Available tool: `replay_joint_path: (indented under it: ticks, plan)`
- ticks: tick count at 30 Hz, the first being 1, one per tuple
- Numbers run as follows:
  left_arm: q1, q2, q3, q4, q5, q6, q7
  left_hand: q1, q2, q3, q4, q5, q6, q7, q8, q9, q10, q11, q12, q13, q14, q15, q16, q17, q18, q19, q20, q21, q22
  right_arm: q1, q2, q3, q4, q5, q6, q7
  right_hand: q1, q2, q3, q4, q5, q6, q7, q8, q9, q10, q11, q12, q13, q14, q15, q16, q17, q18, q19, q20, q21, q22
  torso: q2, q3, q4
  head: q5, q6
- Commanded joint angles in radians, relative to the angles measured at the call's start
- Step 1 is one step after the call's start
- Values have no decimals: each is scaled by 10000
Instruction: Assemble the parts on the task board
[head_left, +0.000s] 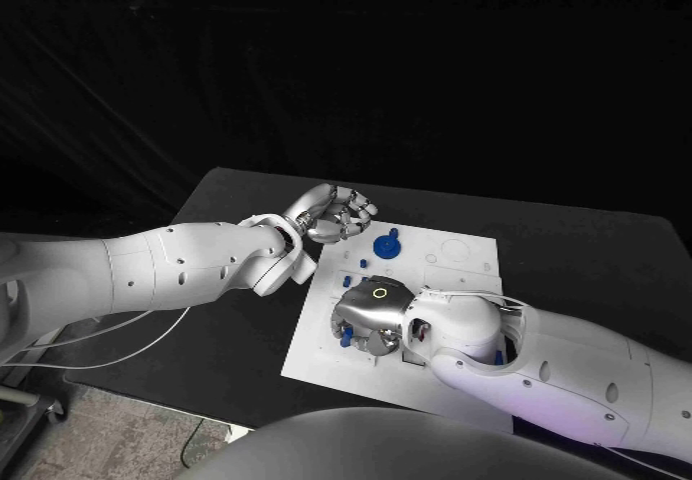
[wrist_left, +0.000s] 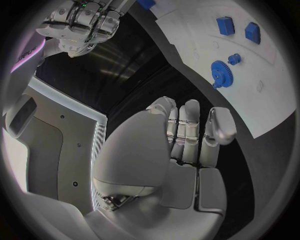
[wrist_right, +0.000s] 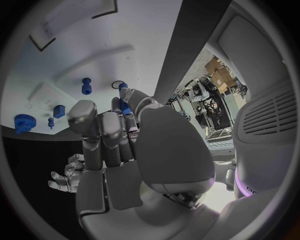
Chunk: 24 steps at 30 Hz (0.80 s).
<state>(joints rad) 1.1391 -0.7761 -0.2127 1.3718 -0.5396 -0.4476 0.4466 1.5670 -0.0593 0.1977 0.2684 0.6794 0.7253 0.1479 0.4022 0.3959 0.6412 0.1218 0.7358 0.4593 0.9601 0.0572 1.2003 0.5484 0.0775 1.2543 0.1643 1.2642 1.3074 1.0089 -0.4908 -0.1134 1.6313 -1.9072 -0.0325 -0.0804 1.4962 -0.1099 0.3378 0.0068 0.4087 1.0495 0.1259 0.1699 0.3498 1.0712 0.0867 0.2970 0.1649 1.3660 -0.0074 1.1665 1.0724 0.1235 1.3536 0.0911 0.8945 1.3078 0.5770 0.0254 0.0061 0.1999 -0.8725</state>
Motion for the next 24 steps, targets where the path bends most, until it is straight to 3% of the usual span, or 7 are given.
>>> replay_joint_path:
  ticks: [1,11,24]
  plan:
    - [1,33,6,16,-10,155,36,89,-7,28,16,22,-29,63,35,-15,-48,35,-9,-16,-72,-4,-64,-13,94,-58,-7,-68,1475,-8,15,1,-8,-281,297,-81,86,-10,105,-39,101,18,34,-59,-15,202,-154,-78,-16,-93,0,-67,-40,-40,-104,-5,-31,1074,1,1,-3,-9,-2]
    - [-8,72,6,-18,-10,196,25,99,0,30,19,22,-34,63,38,-21,-45,38,-2,-20,-92,0,-83,-26,97,-75,-4,-83,1469,-8,-35,1,3,-437,221,-178,41,-33,193,-105,134,55,29,-97,-10,218,-150,-143,-10,-146,7,-115,-91,-26,-179,-6,-88,1054,11,2,1,-20,-2]
    - [-19,93,6,-46,-10,227,-12,106,7,33,20,21,-39,63,39,-26,-40,40,4,-22,-101,3,-93,-34,100,-89,-2,-96,1465,-7,-76,1,49,-656,161,-283,-231,-58,135,-151,-267,431,-123,84,245,411,-255,-181,88,-204,-43,-171,-165,0,-295,-32,-113,1020,-1,2,2,-22,-2]
